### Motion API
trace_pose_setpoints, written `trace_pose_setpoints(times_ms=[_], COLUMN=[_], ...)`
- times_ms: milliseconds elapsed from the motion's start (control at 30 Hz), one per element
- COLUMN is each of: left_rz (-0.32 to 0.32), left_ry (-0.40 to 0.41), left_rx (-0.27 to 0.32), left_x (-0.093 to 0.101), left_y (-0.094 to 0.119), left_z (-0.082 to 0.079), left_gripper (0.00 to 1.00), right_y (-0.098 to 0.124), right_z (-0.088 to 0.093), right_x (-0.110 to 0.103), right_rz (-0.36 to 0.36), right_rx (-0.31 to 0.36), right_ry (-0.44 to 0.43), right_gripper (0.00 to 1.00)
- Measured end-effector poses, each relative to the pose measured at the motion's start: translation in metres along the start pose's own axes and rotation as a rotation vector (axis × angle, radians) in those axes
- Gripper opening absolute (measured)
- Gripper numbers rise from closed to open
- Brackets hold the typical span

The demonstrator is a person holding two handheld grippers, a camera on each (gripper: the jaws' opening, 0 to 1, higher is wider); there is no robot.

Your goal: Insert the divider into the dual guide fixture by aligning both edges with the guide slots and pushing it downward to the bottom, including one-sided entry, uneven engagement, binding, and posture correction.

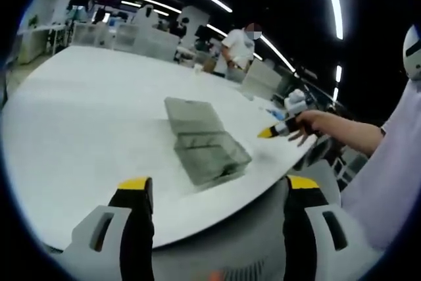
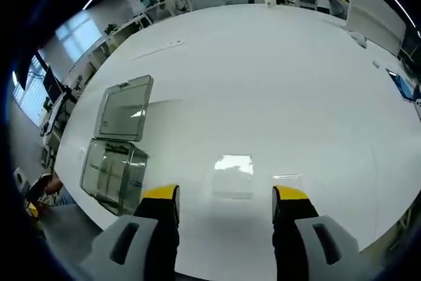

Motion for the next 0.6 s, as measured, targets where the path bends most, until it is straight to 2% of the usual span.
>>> trace_pose_setpoints(times_ms=[300,600], left_rz=[-0.006,-0.008], left_ry=[0.008,0.013], left_rx=[0.003,0.001], left_x=[-0.002,-0.004], left_y=[0.0,0.0], left_z=[0.0,0.0], left_gripper=[0.79,0.78], right_y=[-0.013,-0.025], right_z=[0.005,0.006], right_x=[0.005,0.012], right_rz=[0.05,0.069], right_rx=[-0.043,-0.068], right_ry=[0.013,-0.006], right_gripper=[0.53,0.51])
Point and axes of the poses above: the point that each gripper's makers call its tool centre point, and the gripper's own axes: y roughly backward along the fingers, x roughly to its right, z roughly out of its underside, the point moved 5 cm from there along y, roughly backward along the fingers, and after that the axes turned 3 degrees about -z, right-handed, at the moved point
